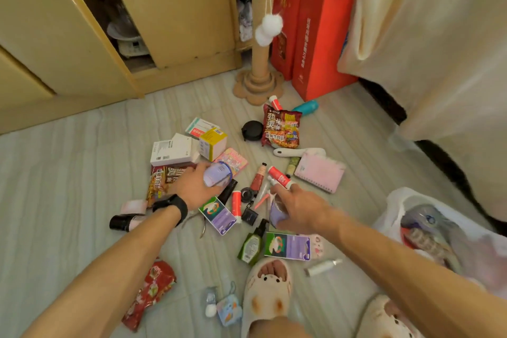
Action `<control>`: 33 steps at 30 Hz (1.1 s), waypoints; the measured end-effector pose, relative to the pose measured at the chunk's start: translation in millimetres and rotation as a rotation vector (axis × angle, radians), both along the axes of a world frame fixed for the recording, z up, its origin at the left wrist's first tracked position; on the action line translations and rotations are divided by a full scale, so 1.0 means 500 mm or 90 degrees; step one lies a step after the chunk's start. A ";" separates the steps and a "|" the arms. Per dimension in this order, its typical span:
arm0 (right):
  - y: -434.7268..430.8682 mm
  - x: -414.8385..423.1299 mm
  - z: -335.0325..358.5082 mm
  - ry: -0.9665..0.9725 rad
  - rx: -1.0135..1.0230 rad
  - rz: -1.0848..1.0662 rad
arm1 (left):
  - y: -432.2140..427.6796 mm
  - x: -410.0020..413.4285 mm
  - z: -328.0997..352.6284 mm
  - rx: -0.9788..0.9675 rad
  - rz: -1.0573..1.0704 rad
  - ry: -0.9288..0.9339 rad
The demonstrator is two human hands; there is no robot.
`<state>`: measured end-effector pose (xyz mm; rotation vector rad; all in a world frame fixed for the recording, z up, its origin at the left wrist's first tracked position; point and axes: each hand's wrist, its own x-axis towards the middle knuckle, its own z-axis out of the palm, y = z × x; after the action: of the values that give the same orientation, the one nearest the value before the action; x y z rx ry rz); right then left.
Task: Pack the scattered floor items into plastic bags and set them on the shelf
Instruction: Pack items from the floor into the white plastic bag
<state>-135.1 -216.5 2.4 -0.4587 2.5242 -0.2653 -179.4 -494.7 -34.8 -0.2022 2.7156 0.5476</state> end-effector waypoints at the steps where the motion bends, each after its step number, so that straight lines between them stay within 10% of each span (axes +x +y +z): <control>1: 0.025 -0.003 0.042 0.030 0.001 0.005 | 0.041 0.008 0.031 0.012 -0.055 0.017; 9: 0.338 0.139 0.296 0.159 -0.169 -0.256 | 0.420 0.054 0.220 0.086 -0.403 0.109; 17: 0.587 0.371 0.170 0.295 -0.289 -0.739 | 0.753 0.110 0.246 0.054 -0.703 0.121; 33: 0.669 0.308 -0.066 0.104 -0.029 -0.604 | 0.979 0.069 -0.015 -0.408 -0.843 0.158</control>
<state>18.7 118.1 -30.8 0.7697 2.7154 -0.6452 -144.7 -5.1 -42.2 1.4494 2.4140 -0.6973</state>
